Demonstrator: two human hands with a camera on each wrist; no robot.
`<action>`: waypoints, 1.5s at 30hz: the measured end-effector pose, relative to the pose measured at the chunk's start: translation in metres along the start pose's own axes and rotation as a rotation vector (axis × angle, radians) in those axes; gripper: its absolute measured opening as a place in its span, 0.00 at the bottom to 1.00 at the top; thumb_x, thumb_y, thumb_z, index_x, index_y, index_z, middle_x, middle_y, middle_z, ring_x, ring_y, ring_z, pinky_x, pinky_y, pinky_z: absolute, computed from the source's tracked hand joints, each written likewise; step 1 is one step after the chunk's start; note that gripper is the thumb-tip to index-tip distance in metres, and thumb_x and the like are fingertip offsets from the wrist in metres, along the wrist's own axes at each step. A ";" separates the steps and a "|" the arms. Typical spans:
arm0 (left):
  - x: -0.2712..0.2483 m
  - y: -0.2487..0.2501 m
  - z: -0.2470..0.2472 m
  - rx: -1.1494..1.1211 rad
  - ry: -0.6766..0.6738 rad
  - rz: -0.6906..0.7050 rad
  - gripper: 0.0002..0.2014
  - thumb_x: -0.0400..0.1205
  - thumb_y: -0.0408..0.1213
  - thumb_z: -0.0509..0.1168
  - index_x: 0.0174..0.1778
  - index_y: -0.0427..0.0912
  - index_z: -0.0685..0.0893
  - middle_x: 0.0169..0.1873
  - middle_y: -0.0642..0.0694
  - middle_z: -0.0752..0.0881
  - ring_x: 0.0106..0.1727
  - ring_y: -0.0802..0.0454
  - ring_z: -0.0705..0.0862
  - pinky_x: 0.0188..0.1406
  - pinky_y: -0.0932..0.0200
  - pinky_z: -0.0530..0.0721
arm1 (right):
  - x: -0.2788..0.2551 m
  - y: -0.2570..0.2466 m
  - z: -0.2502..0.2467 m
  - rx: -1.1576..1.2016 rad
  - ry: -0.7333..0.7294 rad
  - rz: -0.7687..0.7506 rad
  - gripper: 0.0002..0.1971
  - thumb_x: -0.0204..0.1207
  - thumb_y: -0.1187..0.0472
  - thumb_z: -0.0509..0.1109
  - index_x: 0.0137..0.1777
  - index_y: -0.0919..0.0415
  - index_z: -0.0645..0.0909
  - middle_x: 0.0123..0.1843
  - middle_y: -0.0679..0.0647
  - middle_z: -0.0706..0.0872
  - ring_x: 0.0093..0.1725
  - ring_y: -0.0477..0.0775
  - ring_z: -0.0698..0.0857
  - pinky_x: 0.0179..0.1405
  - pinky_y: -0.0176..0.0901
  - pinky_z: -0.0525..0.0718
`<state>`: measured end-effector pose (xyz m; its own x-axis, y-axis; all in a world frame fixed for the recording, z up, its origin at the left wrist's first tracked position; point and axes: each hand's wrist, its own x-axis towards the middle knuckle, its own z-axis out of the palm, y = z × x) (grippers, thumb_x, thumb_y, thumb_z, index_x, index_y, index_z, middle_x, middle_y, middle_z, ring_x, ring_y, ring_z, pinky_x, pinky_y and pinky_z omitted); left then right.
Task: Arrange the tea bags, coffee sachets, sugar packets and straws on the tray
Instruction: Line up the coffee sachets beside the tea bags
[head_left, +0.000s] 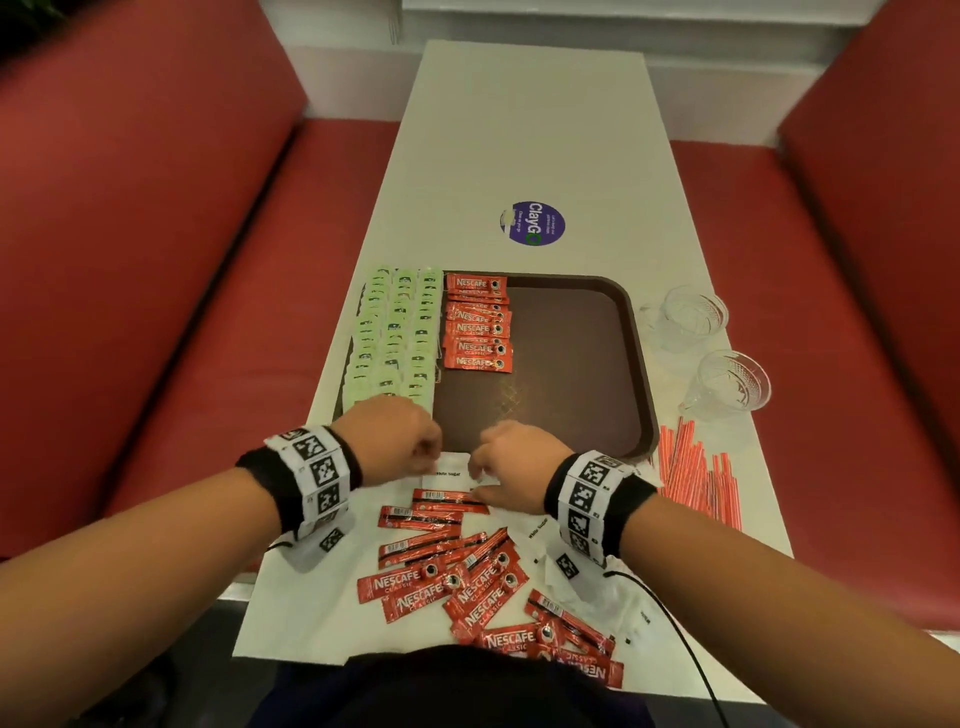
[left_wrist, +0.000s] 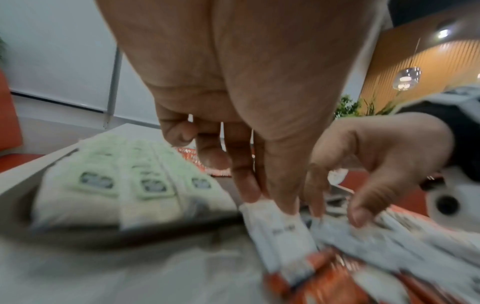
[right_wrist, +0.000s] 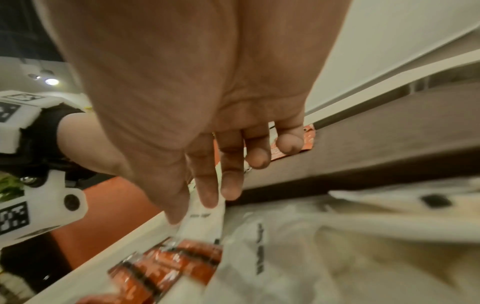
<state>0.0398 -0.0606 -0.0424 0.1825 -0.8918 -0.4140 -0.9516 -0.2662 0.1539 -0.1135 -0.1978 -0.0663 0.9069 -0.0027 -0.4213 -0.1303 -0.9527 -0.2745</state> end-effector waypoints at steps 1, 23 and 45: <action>-0.008 0.000 0.007 0.004 -0.042 0.003 0.09 0.80 0.53 0.69 0.50 0.55 0.88 0.45 0.57 0.86 0.49 0.54 0.83 0.47 0.57 0.80 | 0.003 -0.007 0.001 -0.032 -0.016 0.000 0.17 0.80 0.42 0.68 0.62 0.51 0.86 0.57 0.51 0.83 0.61 0.56 0.79 0.58 0.53 0.81; -0.038 -0.006 0.040 -0.090 -0.074 -0.004 0.03 0.77 0.39 0.70 0.46 0.50 0.86 0.46 0.54 0.86 0.46 0.54 0.82 0.45 0.59 0.80 | 0.019 -0.047 0.003 -0.176 -0.178 0.146 0.11 0.78 0.59 0.71 0.35 0.59 0.76 0.33 0.53 0.80 0.34 0.56 0.82 0.38 0.47 0.86; 0.005 -0.005 -0.010 -0.228 0.561 0.101 0.13 0.67 0.32 0.79 0.29 0.49 0.81 0.33 0.58 0.82 0.35 0.57 0.79 0.34 0.57 0.81 | -0.001 0.021 -0.027 0.522 0.319 0.067 0.04 0.83 0.51 0.65 0.50 0.49 0.78 0.40 0.50 0.87 0.37 0.51 0.85 0.40 0.48 0.83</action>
<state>0.0477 -0.0672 -0.0366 0.2556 -0.9569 0.1381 -0.9053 -0.1868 0.3814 -0.1064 -0.2264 -0.0486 0.9548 -0.2251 -0.1944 -0.2966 -0.6729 -0.6776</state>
